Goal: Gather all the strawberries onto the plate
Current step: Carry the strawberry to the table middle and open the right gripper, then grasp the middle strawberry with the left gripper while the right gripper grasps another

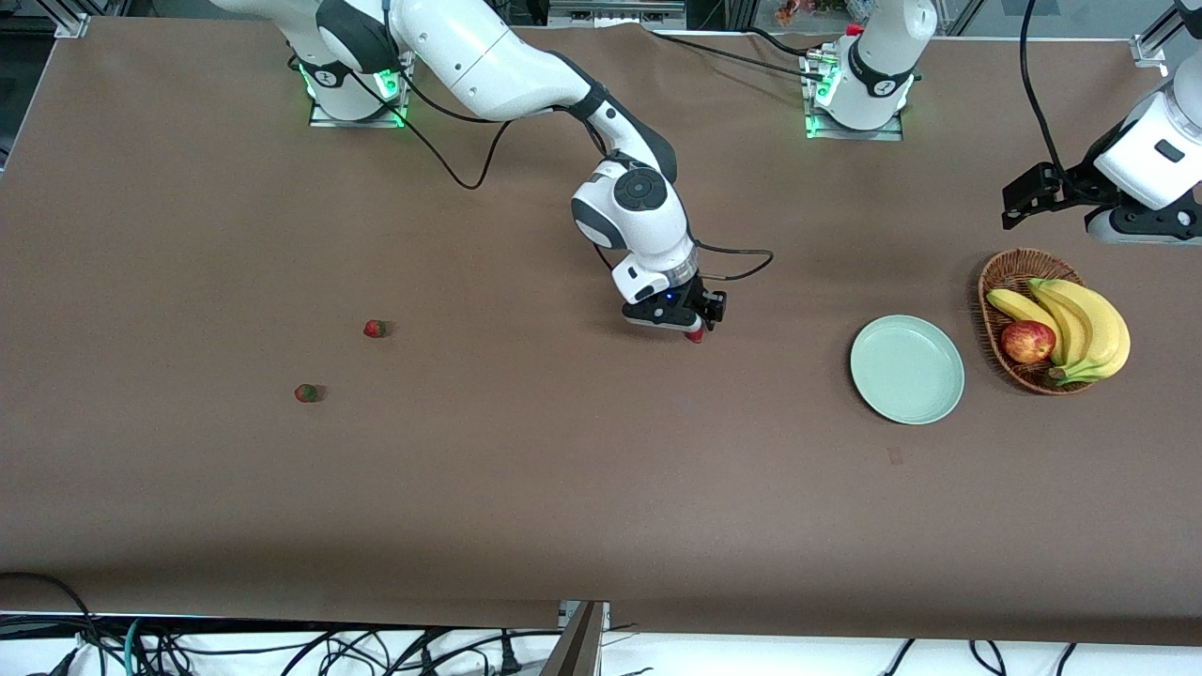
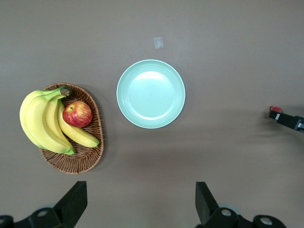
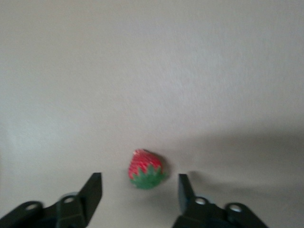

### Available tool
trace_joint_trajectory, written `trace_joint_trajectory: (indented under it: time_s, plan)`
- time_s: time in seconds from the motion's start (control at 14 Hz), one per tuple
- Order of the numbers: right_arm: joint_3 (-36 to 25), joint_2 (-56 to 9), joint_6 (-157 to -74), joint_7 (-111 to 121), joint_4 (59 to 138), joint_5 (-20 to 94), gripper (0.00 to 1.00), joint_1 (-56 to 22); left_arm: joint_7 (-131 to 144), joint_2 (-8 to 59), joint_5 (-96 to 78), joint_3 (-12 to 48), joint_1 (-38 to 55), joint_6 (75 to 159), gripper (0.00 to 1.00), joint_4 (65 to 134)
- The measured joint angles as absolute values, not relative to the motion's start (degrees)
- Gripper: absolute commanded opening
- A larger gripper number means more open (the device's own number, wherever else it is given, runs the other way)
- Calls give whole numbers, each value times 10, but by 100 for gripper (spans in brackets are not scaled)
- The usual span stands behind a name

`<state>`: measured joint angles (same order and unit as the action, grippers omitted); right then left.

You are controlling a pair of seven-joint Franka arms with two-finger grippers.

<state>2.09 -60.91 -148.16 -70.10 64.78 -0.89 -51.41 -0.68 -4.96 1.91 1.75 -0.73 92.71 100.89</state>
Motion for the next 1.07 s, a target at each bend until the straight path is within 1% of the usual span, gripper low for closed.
trace_joint_trajectory:
  time_s: [0.14, 0.21, 0.43, 0.64, 0.85, 1.0, 1.07]
  plan:
    - [13, -599, -1444, -688, 628, -9, 100, -502, -7, -50, 19, 18, -7, 927, 100, 1009]
    - [12, -585, -1418, -664, 619, -7, 100, -483, -7, -49, 19, 18, -7, 927, 100, 1009]
    - [16, -523, -1299, -508, 610, 42, 100, -390, -7, -26, 19, 19, -6, 922, 100, 1012]
    - [18, -490, -1173, -353, 610, 61, 100, -293, 5, 20, -7, 34, 3, 931, 100, 1015]
    - [11, -488, -1081, -251, 616, 59, 100, -215, 125, 87, -31, 76, 8, 1013, 100, 1019]
    - [-13, -489, -1061, -183, 631, 58, 100, -176, 217, 136, -32, 116, 10, 1077, 100, 1020]
    - [-37, -489, -1059, -139, 644, 58, 100, -164, 257, 161, -32, 134, 13, 1110, 100, 1020]
